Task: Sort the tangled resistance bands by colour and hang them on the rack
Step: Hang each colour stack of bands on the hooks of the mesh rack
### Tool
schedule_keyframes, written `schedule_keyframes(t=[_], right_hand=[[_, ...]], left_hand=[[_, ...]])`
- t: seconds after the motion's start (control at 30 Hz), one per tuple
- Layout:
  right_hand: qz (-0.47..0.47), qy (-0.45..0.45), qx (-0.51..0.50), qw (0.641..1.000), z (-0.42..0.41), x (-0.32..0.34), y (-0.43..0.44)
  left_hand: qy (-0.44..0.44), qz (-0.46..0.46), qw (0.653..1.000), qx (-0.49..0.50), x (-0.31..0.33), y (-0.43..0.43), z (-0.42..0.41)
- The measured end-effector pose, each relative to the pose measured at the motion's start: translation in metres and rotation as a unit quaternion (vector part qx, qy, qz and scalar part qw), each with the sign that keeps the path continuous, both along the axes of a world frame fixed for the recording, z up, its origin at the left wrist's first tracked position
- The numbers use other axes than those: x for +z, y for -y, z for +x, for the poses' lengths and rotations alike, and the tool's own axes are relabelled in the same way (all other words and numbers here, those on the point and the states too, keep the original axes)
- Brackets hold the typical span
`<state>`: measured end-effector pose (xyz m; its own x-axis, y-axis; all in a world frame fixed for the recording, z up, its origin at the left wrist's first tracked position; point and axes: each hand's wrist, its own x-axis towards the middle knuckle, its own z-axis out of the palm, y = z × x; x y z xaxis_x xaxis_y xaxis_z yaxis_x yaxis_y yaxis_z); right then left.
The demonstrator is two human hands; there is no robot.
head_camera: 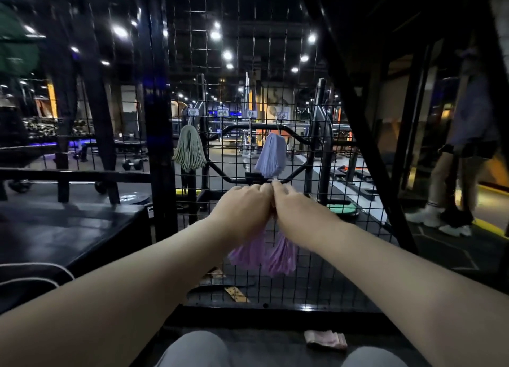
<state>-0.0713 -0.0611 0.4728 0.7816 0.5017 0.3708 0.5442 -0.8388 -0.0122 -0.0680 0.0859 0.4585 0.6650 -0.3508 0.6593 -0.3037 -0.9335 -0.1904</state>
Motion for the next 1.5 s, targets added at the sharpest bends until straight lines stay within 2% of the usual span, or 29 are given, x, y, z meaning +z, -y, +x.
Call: schedule_keyframes(t=[0.07,0.13,0.3,0.53,0.87,0.97,1.07,1.17,1.23,1.27,1.33,1.5], right_hand=[[0.072,-0.079,0.026,0.994,0.002,0.004,-0.002],[0.136,-0.122,0.042,0.982,0.004,0.01,-0.003],[0.19,-0.134,0.077,0.97,0.014,0.02,0.002],[0.057,0.061,0.068,0.994,0.027,0.022,0.0],[-0.084,0.226,0.089,0.967,0.081,0.027,-0.013],[-0.082,0.207,0.093,0.97,0.097,0.033,-0.02],[-0.025,0.146,0.076,0.986,0.114,0.035,-0.033],[0.108,0.009,0.086,0.99,0.128,0.04,-0.046],[0.216,-0.093,0.103,0.966,0.136,0.046,-0.052],[0.265,-0.117,0.11,0.951,0.141,0.048,-0.055],[0.307,-0.106,0.106,0.94,0.152,0.054,-0.058],[0.131,0.046,0.073,0.988,0.178,0.062,-0.07]], left_hand=[[-0.003,0.016,1.0,0.008,0.007,-0.001,-0.005],[-0.005,0.014,1.0,0.015,0.013,-0.003,-0.009],[-0.033,0.014,0.999,-0.005,0.027,-0.016,-0.01],[-0.053,0.011,0.999,-0.003,0.038,-0.023,0.004],[-0.054,0.086,0.993,0.058,0.055,-0.038,0.051],[-0.028,0.092,0.994,0.053,0.058,-0.044,0.066],[-0.023,0.071,0.996,0.058,0.063,-0.049,0.081],[-0.02,0.077,0.994,0.081,0.069,-0.054,0.097],[-0.024,0.081,0.993,0.084,0.071,-0.059,0.108],[-0.028,0.078,0.993,0.079,0.072,-0.062,0.114],[-0.033,0.065,0.995,0.069,0.075,-0.07,0.126],[-0.053,0.054,0.995,0.061,0.079,-0.086,0.161]])
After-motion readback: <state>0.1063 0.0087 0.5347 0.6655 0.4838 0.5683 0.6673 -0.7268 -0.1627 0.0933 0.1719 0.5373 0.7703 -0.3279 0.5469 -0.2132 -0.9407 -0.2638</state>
